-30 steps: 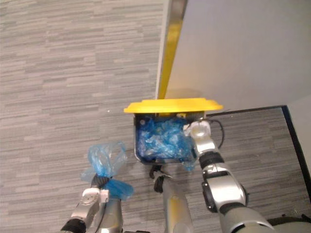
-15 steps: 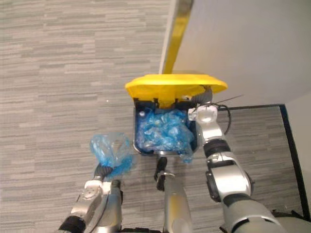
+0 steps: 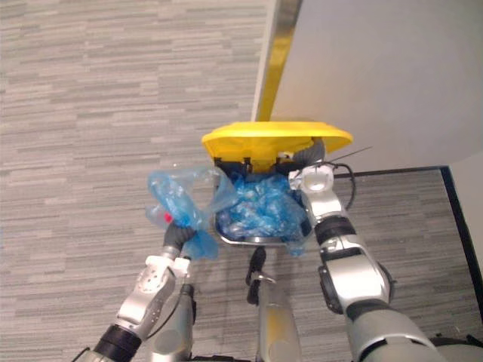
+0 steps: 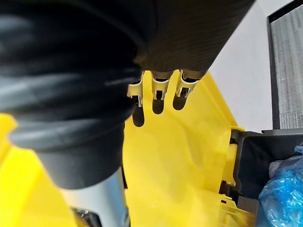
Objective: Gather rubbish on tea table into small bin, then transfer packed bag to large trash can.
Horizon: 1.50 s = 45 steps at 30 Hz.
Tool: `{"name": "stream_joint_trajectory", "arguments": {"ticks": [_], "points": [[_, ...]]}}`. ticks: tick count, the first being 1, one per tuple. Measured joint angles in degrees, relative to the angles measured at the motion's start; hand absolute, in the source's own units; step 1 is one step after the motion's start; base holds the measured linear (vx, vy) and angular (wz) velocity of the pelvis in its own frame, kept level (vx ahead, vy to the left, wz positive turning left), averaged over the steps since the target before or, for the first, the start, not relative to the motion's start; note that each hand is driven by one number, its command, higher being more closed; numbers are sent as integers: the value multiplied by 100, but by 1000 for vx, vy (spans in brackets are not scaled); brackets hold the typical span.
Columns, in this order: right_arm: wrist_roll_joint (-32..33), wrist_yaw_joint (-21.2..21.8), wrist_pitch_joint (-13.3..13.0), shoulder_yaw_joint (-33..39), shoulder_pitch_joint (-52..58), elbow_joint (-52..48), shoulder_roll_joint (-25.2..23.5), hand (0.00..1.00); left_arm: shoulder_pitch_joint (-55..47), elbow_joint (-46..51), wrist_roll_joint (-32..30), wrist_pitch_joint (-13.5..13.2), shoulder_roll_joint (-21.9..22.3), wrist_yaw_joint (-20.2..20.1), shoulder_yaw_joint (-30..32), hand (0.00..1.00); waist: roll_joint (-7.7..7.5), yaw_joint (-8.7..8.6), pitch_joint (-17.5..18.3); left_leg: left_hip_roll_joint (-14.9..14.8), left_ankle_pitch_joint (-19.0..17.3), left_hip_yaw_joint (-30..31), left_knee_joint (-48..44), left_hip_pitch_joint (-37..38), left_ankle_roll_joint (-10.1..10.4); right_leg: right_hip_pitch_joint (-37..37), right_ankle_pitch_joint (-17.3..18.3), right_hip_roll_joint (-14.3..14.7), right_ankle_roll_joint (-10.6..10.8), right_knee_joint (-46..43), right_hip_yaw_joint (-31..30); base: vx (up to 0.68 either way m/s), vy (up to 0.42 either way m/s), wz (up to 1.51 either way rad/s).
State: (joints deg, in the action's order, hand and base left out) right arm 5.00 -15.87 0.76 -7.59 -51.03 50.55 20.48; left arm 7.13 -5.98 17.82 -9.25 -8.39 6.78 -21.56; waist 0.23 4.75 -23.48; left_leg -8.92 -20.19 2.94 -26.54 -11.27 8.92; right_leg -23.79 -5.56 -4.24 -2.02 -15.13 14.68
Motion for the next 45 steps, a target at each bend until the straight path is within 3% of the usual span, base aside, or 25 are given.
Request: {"name": "stream_joint_trajectory", "arguments": {"ticks": [7, 14, 22, 28, 33, 34, 38, 45], "points": [[3, 52, -38, -144, -24, -40, 0, 0, 656, 363, -24, -7, 82, -43, -542, 100, 32, -99, 53, 34, 98, -75, 194, 53, 2, -4, -105, 2, -9, 144, -63, -11, -7, -4], [3, 43, -36, -227, -80, -294, -2, 0, 1210, 304, -669, 3, 197, 342, -524, 100, 30, -176, 54, 33, 117, -162, 265, 32, 11, -107, -158, 16, -63, 138, -137, 27, -4, -5], [3, 39, -28, -497, -405, -489, -2, 0, 1975, -1041, -935, 234, 230, 603, -187, 100, 21, -305, 52, 8, 146, -307, 374, -90, 19, -365, -202, 61, -89, 143, -227, 25, -11, -8], [7, 8, -23, -493, -826, -504, 1, 0, 2718, -2642, -994, 400, 234, 664, -124, 100, -4, -457, 35, -23, 131, -278, 218, -492, 27, -677, -236, 59, -87, 151, -223, -6, -4, 2], [211, -54, -19, -441, -982, -943, 13, 0, 3190, -3660, -1162, 589, 243, 648, -37, 100, -108, -569, -45, -45, 117, -268, 73, -899, 48, -1013, -316, 82, -100, 171, -221, 0, 0, 0], [252, -69, -24, -438, -1093, -957, 13, 0, 3334, -3919, -1238, 635, 240, 637, -31, 0, -143, -607, -115, -56, 110, -269, 8, -974, 57, -1062, -334, 94, -120, 171, -220, 0, 0, 0], [307, -110, -30, -390, -1269, -1111, 12, 0, 3567, -4081, -1386, 658, 247, 567, -26, 0, -246, -649, -281, -62, 97, -245, -49, -1108, 63, -1158, -345, 98, -127, 171, -221, -8, 3, 2], [412, -104, -31, -391, -1289, -1267, -82, 0, 3607, -4540, -1674, 749, 261, 419, -25, 0, -260, -658, -332, -125, 85, -301, -29, -1138, 86, -1219, -354, 165, -136, 169, -246, 17, 9, -4]]}}
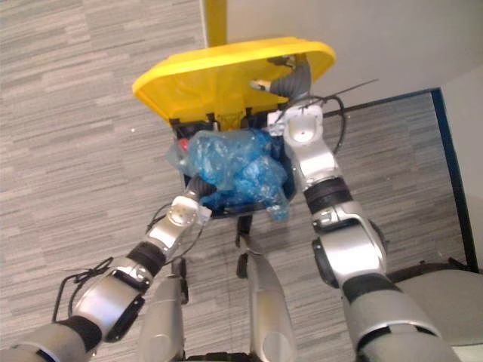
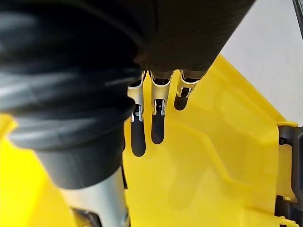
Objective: Gather rubbish on tea table into small bin, then transfer packed bag to large trash can.
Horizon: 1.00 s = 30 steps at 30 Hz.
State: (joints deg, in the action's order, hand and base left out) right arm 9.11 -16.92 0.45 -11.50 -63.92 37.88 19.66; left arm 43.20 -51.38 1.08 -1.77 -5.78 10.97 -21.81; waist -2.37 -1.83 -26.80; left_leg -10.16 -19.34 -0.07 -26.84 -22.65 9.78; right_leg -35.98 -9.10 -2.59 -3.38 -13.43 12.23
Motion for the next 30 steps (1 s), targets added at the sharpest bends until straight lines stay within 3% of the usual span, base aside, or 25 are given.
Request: {"name": "stream_joint_trajectory", "arguments": {"ticks": [12, 16, 24, 30], "points": [[-21, 225, 4, -61, 291, 8, -62, 0, -306, -90, -76, -12, -213, -233, 7, 0, 2, 8, -19, 10, -14, -58, 23, 389, -24, 348, 41, 3, 52, -18, -64, 3, 10, -2], [-106, 255, 0, -57, 616, 8, -62, 0, -689, 424, 75, -22, -387, -222, 145, 0, 5, 45, -17, 57, -11, -22, 63, 509, -27, 463, 79, -19, 102, -14, -43, -4, 2, 2], [-486, 357, 80, 253, 2196, 7, -274, 0, -1873, 1928, 423, -179, -444, -228, 689, 0, 98, 162, 34, 182, 12, 85, 98, 911, -62, 909, 169, -193, 114, -137, 43, 24, 25, 10], [-882, 523, 180, 468, 3364, 2, -511, 0, -3261, 2154, 708, -246, -480, -368, 1241, 0, 267, 284, 315, 314, 2, 227, 61, 1191, -136, 1206, 380, -404, 211, -403, 181, -2, 14, 19]]}}
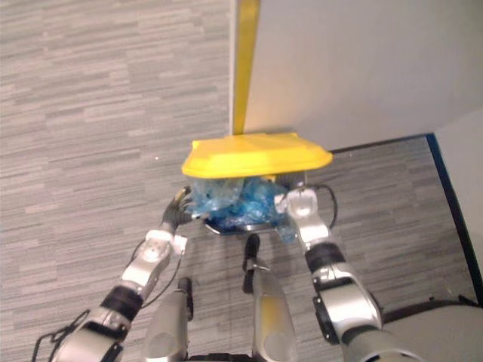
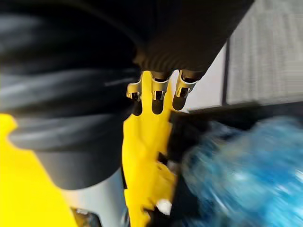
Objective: Gather rubbish on tea table into small bin, then transfer packed bag to large trash can.
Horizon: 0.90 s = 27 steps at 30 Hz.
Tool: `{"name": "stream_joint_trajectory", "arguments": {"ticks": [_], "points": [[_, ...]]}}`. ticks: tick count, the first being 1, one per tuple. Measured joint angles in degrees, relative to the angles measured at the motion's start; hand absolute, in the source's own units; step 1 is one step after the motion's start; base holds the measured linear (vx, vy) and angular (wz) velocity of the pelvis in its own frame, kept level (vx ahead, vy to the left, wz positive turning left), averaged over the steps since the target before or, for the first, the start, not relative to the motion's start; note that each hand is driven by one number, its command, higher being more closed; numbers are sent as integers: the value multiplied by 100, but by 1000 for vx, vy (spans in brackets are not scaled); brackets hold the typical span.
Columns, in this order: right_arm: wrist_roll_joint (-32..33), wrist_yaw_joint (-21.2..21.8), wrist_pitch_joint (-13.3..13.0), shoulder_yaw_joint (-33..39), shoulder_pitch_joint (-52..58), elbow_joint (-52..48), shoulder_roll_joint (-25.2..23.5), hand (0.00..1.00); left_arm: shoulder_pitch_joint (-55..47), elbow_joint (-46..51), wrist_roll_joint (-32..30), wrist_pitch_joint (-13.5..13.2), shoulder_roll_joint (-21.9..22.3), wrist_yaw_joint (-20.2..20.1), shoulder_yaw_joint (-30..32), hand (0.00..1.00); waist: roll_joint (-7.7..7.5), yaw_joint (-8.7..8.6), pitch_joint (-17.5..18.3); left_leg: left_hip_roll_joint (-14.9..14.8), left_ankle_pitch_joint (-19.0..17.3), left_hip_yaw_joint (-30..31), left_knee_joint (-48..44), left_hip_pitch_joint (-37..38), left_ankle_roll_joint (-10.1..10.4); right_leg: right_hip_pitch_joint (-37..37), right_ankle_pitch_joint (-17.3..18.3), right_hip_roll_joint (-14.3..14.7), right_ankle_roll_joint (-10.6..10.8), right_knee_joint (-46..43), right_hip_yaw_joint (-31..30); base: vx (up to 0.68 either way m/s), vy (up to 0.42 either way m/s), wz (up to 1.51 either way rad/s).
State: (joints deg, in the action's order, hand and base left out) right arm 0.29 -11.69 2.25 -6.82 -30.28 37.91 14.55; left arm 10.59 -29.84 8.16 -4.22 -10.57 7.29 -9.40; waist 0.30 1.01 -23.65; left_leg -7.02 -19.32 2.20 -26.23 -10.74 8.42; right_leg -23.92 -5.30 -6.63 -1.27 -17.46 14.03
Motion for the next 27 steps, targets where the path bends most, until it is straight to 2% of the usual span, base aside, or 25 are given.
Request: {"name": "stream_joint_trajectory", "arguments": {"ticks": [5, 8, 11, 12, 13, 14, 15, 16, 17, 18, 20, 21, 22, 23, 24, 27], "points": [[-194, 105, 1, 103, 510, -98, -173, 0, -795, -200, 94, -11, -111, -241, 330, 0, 35, 138, 65, 113, -35, -27, -160, 99, -100, 109, 91, -127, 119, -119, -49, -48, 8, 2], [-267, 192, -5, 108, 825, -96, -375, 0, -1036, -1079, 26, 36, -101, -327, 555, 0, 0, 247, 83, 194, -82, -220, -251, 188, -190, 133, -4, -133, 239, -92, -252, -99, 44, -26], [-313, 258, -59, 107, 1395, -84, -556, 0, -1309, -1666, -167, 136, -94, -407, 625, 0, -77, 211, 172, 218, -106, -428, -358, 296, -239, 227, -69, -136, 320, 50, -364, -73, 66, -34], [-339, 277, -79, 108, 1547, -71, -559, 0, -1351, -1738, -197, 150, -90, -413, 682, 0, -100, 210, 190, 212, -86, -454, -343, 296, -263, 233, 28, -133, 429, 122, -368, -107, 55, -29], [-454, 306, -78, 108, 1754, 20, -571, 0, -1360, -1882, -268, 184, -30, -405, 762, 0, -90, 201, 212, 63, 45, -537, -149, 325, -297, 182, 328, -123, 702, -94, -310, -90, 4, -23], [-490, 320, -104, 116, 1906, 202, -627, 0, -1359, -2054, -384, 225, -45, -384, 840, 0, -158, 158, 254, 48, 152, -611, -4, 364, -303, 52, 530, -184, 428, -908, -378, -107, -7, -33], [-495, 338, -130, 273, 2219, 506, -771, 0, -1354, -2256, -478, 256, -99, -359, 873, 0, -325, 124, 430, 36, 212, -653, 131, 399, -275, 85, 1127, -221, 314, -1956, -517, -50, -34, -19], [-530, 339, -147, 383, 2335, 608, -837, 0, -1360, -2268, -489, 275, -107, -354, 907, 0, -353, 118, 468, 17, 211, -661, 131, 400, -269, 147, 1380, -228, 350, -2210, -563, -25, -79, -16], [-675, 339, -154, 590, 2624, 804, -951, 0, -1388, -2268, -598, 334, -124, -340, 976, 0, -443, 105, 535, 24, 196, -655, 124, 420, -241, 279, 1746, -246, 473, -2536, -708, -3, -97, 1], [-705, 337, -156, 687, 2736, 931, -999, 0, -1366, -2267, -616, 353, -123, -324, 1016, 0, -485, 88, 568, 24, 185, -656, 119, 420, -217, 343, 1838, -203, 564, -2395, -735, 10, -131, -4], [-702, 315, -168, 1032, 2935, 1363, -1029, 0, -1347, -2273, -696, 394, 74, -243, 1288, 0, -351, 148, 818, -151, 255, -747, 362, 436, -170, 619, 1838, 151, 442, -1376, -658, 39, -102, -55], [-704, 287, -136, 1255, 2946, 1591, -994, 0, -1410, -2316, -696, 401, 285, -227, 1484, 0, -180, 174, 1066, -457, 527, -997, 822, 521, -90, 717, 1664, 346, 141, -982, -550, 41, -85, -70], [-684, 272, -119, 1349, 2970, 1612, -1028, 0, -1396, -2315, -695, 400, 325, -218, 1510, 0, -238, 139, 1125, -386, 596, -1049, 945, 593, -48, 745, 1707, 225, 121, -1172, -499, 44, -79, -53], [-665, 241, -115, 1517, 3049, 1835, -1045, 0, -1344, -2380, -693, 387, 391, -203, 1489, 0, -299, 115, 1237, -255, 751, -1108, 1244, 785, -42, 850, 1758, 261, 122, -916, -666, 28, -42, -20], [-665, 215, -79, 1635, 3043, 2021, -995, 0, -1297, -2471, -692, 385, 600, -203, 1433, 0, -151, 83, 1395, -313, 927, -1138, 1572, 888, -27, 990, 1535, 383, 98, -479, -649, 27, -9, -24], [-654, 199, -9, 1891, 3062, 2182, -965, 0, -1221, -2612, -694, 372, 791, -220, 1267, 0, -58, 35, 1591, -302, 1203, -1229, 2066, 1009, -91, 1079, 1283, 475, 150, 39, -677, 23, 21, -13]]}}
